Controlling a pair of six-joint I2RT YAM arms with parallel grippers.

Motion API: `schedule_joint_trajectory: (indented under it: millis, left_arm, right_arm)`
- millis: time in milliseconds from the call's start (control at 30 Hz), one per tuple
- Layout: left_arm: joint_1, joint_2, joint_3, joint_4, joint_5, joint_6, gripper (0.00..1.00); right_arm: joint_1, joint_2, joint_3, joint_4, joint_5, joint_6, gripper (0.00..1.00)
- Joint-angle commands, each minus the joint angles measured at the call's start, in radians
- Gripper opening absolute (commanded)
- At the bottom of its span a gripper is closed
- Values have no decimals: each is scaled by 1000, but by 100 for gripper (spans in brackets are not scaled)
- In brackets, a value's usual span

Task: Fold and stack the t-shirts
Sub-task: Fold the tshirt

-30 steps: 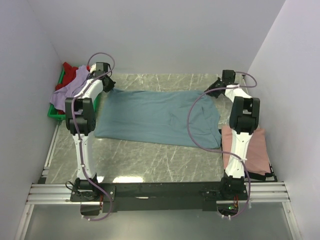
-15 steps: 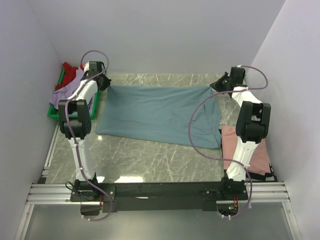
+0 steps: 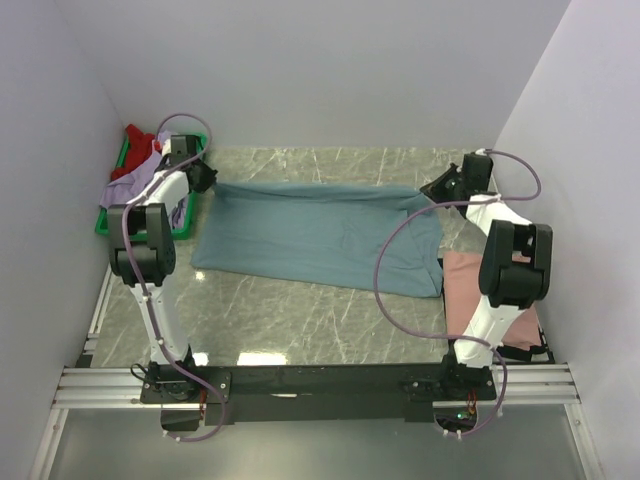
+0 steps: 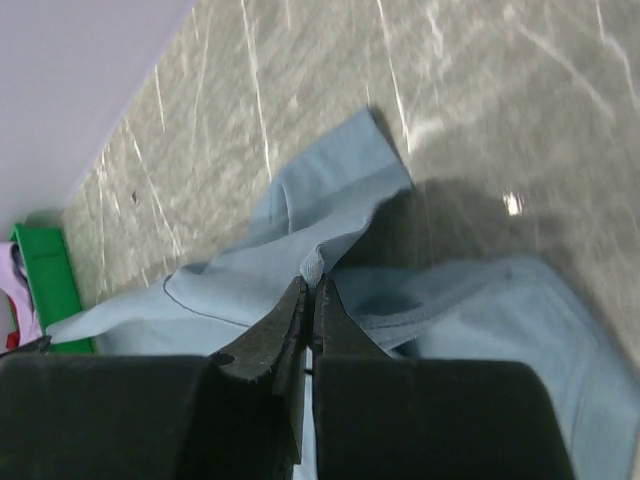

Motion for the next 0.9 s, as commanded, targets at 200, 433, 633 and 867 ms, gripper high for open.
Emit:
schedule_joint_trajectory:
  millis: [200,433,633,867]
  left_arm:
    - [19,-154,-174,65,-33,-42,0]
    - [30,-188,-231,102,13,-39,0]
    - [32,-91,-18,36,86,3,4]
    - [32,-255,-167,57,99,20,67]
  right_arm:
    - [-5,-245,-279,151,36,25,0]
    - [-3,-288,-334,124,34,28,0]
    - [-3,-124,-10,16,-6,23,3]
    - [4,-243,-44,-131,94,-7,55]
